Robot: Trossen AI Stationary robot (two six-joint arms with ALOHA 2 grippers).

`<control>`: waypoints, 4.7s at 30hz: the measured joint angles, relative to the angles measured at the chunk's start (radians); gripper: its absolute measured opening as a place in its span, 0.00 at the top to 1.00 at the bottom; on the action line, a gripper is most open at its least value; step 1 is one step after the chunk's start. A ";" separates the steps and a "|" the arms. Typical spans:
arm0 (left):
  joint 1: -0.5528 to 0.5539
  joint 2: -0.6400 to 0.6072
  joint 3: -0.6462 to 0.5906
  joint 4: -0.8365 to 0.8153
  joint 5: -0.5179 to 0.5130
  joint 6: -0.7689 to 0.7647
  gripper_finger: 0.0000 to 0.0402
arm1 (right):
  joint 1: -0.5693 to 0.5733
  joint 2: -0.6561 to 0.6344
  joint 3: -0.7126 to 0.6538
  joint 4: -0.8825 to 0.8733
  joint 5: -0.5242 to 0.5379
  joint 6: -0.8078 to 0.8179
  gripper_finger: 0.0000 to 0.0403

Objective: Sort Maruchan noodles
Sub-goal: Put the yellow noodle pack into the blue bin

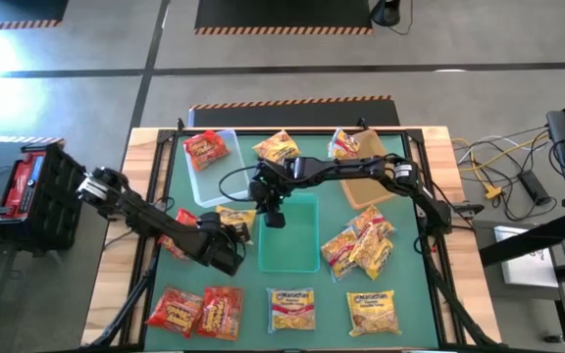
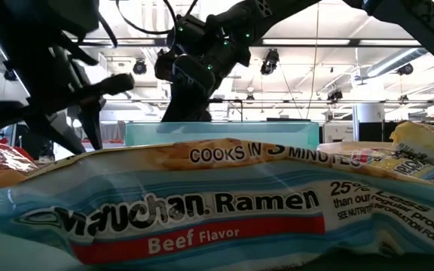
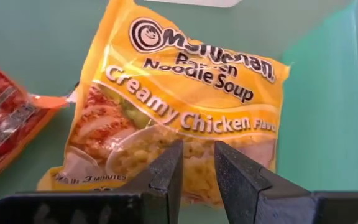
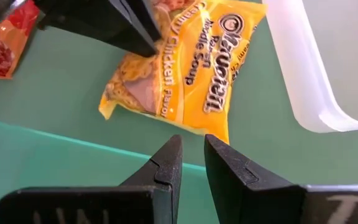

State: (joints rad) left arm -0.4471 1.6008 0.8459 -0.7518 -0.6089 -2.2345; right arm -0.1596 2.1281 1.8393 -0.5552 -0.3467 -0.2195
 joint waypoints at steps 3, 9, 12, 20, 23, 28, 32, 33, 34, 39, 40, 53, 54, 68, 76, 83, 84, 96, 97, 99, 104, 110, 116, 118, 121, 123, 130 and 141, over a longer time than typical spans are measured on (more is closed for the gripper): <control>0.004 -0.004 -0.024 0.058 -0.007 0.007 0.81 | 0.000 0.000 0.000 0.000 -0.001 0.000 0.85; -0.025 -0.003 -0.022 0.100 0.018 0.064 0.81 | 0.000 0.000 0.000 0.026 -0.001 0.021 0.85; -0.044 0.008 -0.022 0.102 0.026 0.084 0.81 | -0.001 0.000 0.000 0.080 0.006 0.111 0.85; -0.080 0.089 -0.028 0.124 0.078 0.043 0.81 | -0.003 0.004 0.002 0.157 0.007 0.211 0.81; -0.083 0.117 -0.024 0.131 0.065 0.029 0.81 | -0.003 0.005 0.002 0.153 0.005 0.255 0.74; -0.083 0.138 -0.022 0.145 0.022 0.002 0.81 | -0.003 0.006 0.002 0.153 -0.079 0.324 0.63; -0.083 0.137 -0.022 0.150 0.000 0.000 0.81 | 0.010 0.006 0.002 0.164 -0.099 0.326 0.57; -0.082 0.137 -0.022 0.150 0.000 0.000 0.81 | 0.015 0.006 0.002 0.171 -0.101 0.325 0.56; -0.082 0.137 -0.022 0.150 0.000 -0.001 0.81 | 0.018 0.006 0.002 0.175 -0.102 0.323 0.56; -0.082 0.137 -0.022 0.151 -0.024 0.000 0.81 | 0.032 0.007 0.002 0.174 -0.106 0.314 0.56; -0.081 0.137 -0.022 0.151 -0.030 0.000 0.81 | 0.036 0.007 0.002 0.175 -0.107 0.314 0.56; -0.074 0.137 -0.024 0.158 -0.083 0.070 0.81 | 0.072 0.044 0.001 0.223 -0.105 0.315 0.56; -0.073 0.137 -0.024 0.158 -0.083 0.072 0.81 | 0.074 0.049 0.001 0.234 -0.105 0.314 0.56; -0.051 0.137 -0.024 0.168 -0.090 0.079 0.81 | 0.077 0.060 0.001 0.280 -0.027 0.256 0.56; -0.048 0.136 -0.024 0.175 -0.091 0.079 0.81 | 0.079 0.060 0.000 0.278 -0.018 0.242 0.56; -0.042 0.136 -0.024 0.187 -0.126 0.079 0.81 | 0.080 0.097 -0.008 0.294 -0.019 0.275 0.56; -0.041 0.136 -0.024 0.189 -0.126 0.079 0.81 | 0.080 0.102 -0.008 0.296 -0.020 0.280 0.56; -0.043 0.135 -0.024 0.203 -0.112 0.079 0.81 | 0.076 0.111 -0.005 0.311 -0.006 0.270 0.64; -0.044 0.135 -0.024 0.207 -0.106 0.079 0.81 | 0.075 0.111 -0.005 0.310 0.006 0.270 0.67; -0.046 0.135 -0.024 0.222 -0.104 0.085 0.81 | 0.074 0.111 -0.005 0.309 0.028 0.258 0.71; -0.049 0.135 -0.024 0.244 -0.104 0.105 0.81 | 0.071 0.111 -0.005 0.310 0.032 0.246 0.77; -0.057 0.127 -0.006 0.244 -0.105 0.106 0.81 | 0.068 0.110 -0.005 0.309 0.030 0.246 0.77; -0.105 0.084 0.003 0.208 -0.106 0.103 0.81 | 0.066 0.107 -0.005 0.300 0.030 0.246 0.77; -0.130 0.061 0.005 0.168 -0.107 0.078 0.81 | 0.065 0.103 -0.005 0.293 0.030 0.246 0.77; -0.175 0.025 0.005 0.081 -0.106 0.009 0.81 | 0.061 0.092 -0.005 0.275 0.030 0.245 0.77; -0.203 0.000 0.005 0.019 -0.106 -0.038 0.81 | 0.059 0.078 -0.005 0.261 0.030 0.243 0.77; -0.239 -0.062 0.005 -0.062 -0.105 -0.044 0.81 | 0.042 0.047 -0.005 0.249 0.026 0.245 0.77; -0.248 -0.084 0.005 -0.120 -0.042 -0.037 0.81 | 0.025 -0.025 -0.005 0.185 0.026 0.244 0.76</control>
State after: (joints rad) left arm -0.6952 1.5166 0.8505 -0.8719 -0.6513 -2.2719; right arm -0.1344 2.1035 1.8339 -0.3706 -0.3210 0.0242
